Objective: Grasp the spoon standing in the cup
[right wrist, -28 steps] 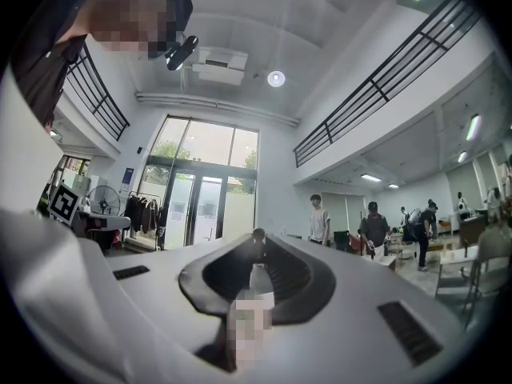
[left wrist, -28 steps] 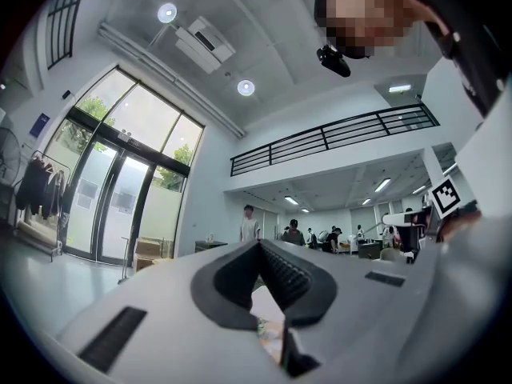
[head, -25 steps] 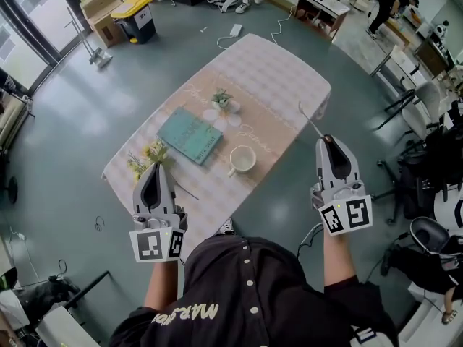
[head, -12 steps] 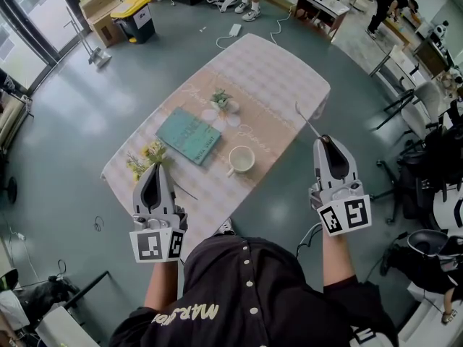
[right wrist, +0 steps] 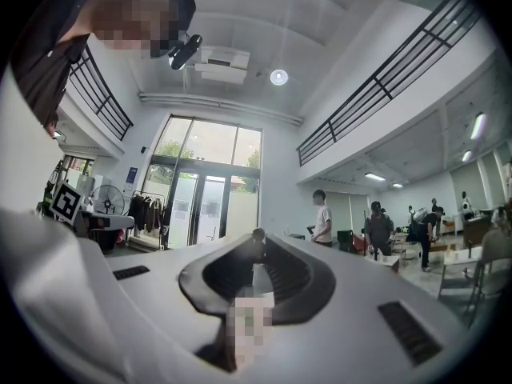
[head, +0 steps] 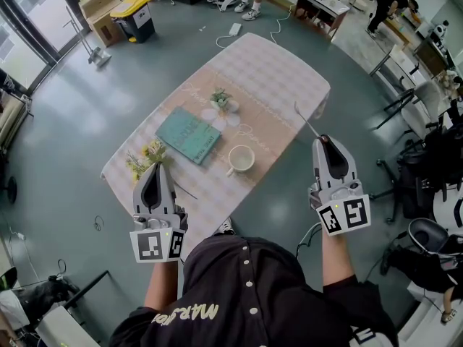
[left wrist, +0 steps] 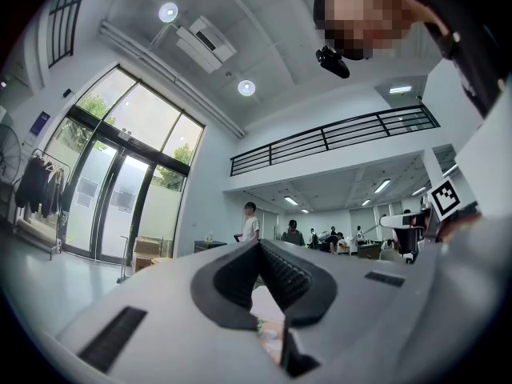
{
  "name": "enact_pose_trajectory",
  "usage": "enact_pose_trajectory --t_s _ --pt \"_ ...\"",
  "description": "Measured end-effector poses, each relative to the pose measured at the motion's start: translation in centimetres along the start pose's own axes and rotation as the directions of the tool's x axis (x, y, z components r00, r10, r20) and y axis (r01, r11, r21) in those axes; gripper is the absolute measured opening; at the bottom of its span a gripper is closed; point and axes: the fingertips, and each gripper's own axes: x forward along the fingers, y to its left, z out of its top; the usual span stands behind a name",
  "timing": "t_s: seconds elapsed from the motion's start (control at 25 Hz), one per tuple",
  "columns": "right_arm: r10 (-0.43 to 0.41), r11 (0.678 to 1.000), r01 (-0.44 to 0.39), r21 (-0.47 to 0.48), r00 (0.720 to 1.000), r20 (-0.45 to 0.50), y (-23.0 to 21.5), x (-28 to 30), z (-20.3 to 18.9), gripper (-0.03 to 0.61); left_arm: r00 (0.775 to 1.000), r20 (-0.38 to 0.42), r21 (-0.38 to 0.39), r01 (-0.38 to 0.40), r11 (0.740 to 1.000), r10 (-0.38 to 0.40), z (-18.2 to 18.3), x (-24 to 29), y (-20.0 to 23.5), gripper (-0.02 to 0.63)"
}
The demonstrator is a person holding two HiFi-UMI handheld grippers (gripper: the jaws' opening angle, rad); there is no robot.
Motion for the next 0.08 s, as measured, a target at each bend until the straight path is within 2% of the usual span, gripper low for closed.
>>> enact_pose_trajectory --t_s 0.08 --pt "0.002 1.0 -0.002 -0.002 1.0 0.001 0.12 0.05 0.02 0.051 1.0 0.0 0.0 0.0 1.0 0.0 -0.03 -0.05 0.05 0.011"
